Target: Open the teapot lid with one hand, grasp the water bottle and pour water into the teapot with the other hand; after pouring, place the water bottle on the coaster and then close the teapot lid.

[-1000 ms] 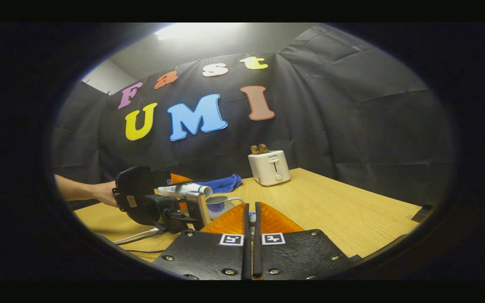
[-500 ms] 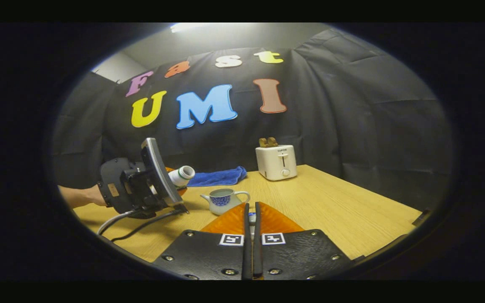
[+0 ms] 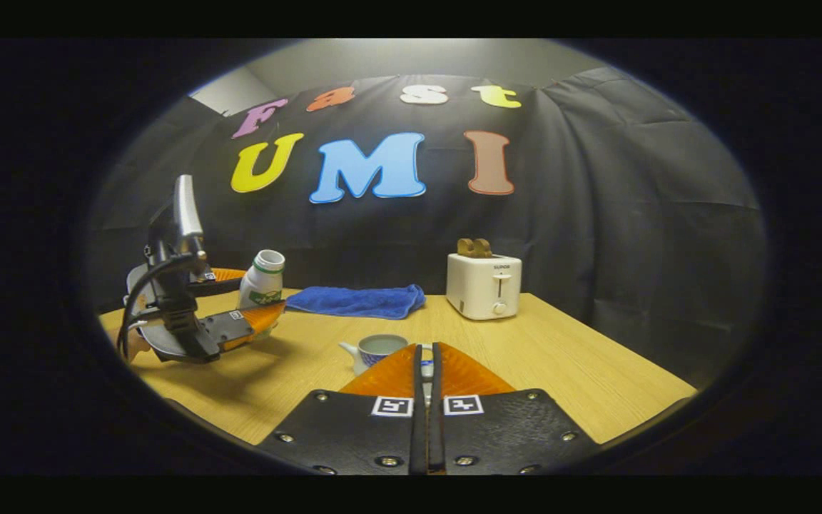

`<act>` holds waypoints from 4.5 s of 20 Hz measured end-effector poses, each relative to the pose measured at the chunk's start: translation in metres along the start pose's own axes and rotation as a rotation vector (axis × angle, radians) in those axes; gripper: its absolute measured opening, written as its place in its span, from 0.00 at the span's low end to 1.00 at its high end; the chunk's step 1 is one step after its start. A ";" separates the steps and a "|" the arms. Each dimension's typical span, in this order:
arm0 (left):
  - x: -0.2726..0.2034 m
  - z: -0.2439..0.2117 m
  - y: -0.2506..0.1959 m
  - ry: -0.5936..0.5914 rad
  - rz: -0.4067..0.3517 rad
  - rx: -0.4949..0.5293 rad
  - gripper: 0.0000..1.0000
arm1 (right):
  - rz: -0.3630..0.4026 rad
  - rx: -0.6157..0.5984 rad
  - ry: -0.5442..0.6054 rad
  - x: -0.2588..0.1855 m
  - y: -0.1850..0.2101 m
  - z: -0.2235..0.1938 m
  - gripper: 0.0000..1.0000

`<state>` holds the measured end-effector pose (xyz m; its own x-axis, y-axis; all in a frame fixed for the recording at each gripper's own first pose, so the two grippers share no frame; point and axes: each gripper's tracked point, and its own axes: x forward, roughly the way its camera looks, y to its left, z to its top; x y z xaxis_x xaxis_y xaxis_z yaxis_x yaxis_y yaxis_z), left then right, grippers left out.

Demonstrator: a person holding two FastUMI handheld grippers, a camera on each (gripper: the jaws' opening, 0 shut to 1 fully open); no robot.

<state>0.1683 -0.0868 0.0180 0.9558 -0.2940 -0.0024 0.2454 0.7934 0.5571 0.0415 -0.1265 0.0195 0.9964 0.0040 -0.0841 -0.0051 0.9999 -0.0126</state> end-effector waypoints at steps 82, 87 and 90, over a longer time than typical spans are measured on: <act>0.020 -0.089 0.129 0.069 0.146 -0.562 1.00 | 0.111 -0.019 -0.173 0.055 0.061 0.034 0.84; -0.047 -0.061 0.099 0.044 0.100 -0.548 0.98 | 0.106 -0.039 -0.199 0.048 0.069 0.039 0.84; -0.101 -0.034 0.083 0.010 0.143 -0.521 1.00 | 0.087 -0.005 -0.168 0.030 0.081 0.037 0.84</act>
<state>0.0975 0.0276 0.0361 0.9864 -0.1608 0.0340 0.1583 0.9851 0.0671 0.0738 -0.0452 0.0526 0.9923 0.0931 0.0819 -0.0919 0.9956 -0.0179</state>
